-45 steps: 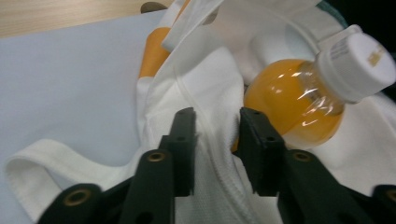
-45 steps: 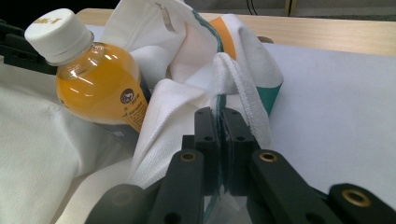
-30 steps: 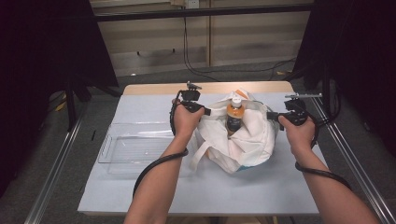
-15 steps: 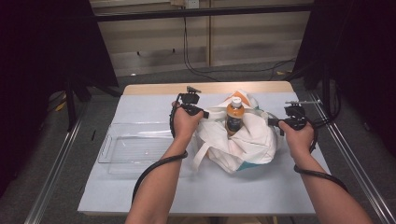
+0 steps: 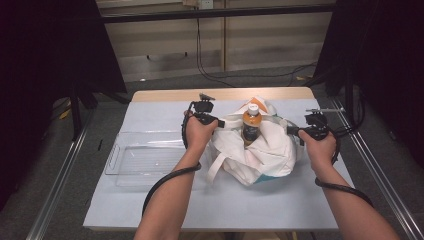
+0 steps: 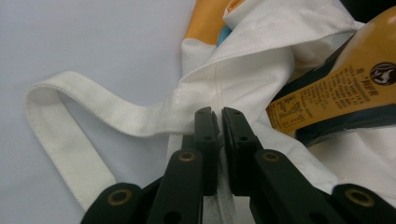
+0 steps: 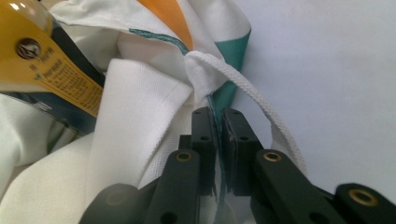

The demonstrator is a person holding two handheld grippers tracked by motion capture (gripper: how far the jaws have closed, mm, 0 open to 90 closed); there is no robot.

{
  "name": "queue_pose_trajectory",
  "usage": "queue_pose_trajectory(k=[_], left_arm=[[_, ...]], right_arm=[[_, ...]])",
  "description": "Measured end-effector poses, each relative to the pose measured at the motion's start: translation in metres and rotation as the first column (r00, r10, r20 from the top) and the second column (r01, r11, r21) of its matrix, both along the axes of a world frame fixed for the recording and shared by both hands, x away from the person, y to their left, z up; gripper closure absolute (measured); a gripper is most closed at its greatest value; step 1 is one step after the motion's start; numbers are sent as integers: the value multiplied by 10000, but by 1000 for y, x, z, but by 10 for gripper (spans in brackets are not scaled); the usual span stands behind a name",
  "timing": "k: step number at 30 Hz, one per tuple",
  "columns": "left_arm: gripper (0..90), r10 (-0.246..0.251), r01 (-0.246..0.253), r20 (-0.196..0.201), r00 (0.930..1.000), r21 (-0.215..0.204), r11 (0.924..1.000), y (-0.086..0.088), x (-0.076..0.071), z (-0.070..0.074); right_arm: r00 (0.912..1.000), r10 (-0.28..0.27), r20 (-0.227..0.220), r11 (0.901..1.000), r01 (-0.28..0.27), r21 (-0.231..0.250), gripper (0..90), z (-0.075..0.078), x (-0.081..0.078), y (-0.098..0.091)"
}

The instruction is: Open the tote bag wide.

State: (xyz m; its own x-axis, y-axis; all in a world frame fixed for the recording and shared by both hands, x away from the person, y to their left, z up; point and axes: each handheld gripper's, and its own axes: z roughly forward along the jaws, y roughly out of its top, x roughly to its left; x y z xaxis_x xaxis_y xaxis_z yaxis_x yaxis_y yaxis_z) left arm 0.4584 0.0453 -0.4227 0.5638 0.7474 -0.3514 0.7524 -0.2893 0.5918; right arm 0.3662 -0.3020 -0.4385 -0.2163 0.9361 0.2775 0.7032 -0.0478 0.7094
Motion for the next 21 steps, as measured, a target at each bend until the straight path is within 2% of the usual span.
queue_pose_trajectory(k=[1, 3, 6, 10, 13, 19, 21], left_arm=[[851, -29, 29, 9, 10000, -21, 10000, 0, 0, 1], [851, -34, 34, 107, 9999, -23, 10000, -1, -1, 3], [851, -30, 30, 199, 9998, -3, 10000, -3, -2, 5], [850, -89, 88, 292, 9995, 31, 10000, -3, -2, 8], [850, -169, 165, 342, 9993, 121, 9998, -4, -2, 9], [850, -207, 204, 357, 9991, 103, 9997, -4, -2, 11], [850, -202, 201, 342, 9992, 60, 9998, -4, -1, 11]], right_arm=[[9999, 44, 117, 9999, -43, -101, 792, 4, 0, 0], [9998, 30, 203, 9998, -26, -193, 772, 7, -1, 0], [9990, 71, 446, 9996, -59, -258, 656, 14, -2, 0], [9986, -30, 532, 9994, 48, -342, 602, 21, -2, 0], [9966, -170, 802, 9984, 212, -521, 531, 30, -1, -2], [9958, 5, 918, 9961, 76, -878, 518, 36, 7, 1], [9952, 172, 961, 9935, -62, -1138, 522, 36, 11, 4]])
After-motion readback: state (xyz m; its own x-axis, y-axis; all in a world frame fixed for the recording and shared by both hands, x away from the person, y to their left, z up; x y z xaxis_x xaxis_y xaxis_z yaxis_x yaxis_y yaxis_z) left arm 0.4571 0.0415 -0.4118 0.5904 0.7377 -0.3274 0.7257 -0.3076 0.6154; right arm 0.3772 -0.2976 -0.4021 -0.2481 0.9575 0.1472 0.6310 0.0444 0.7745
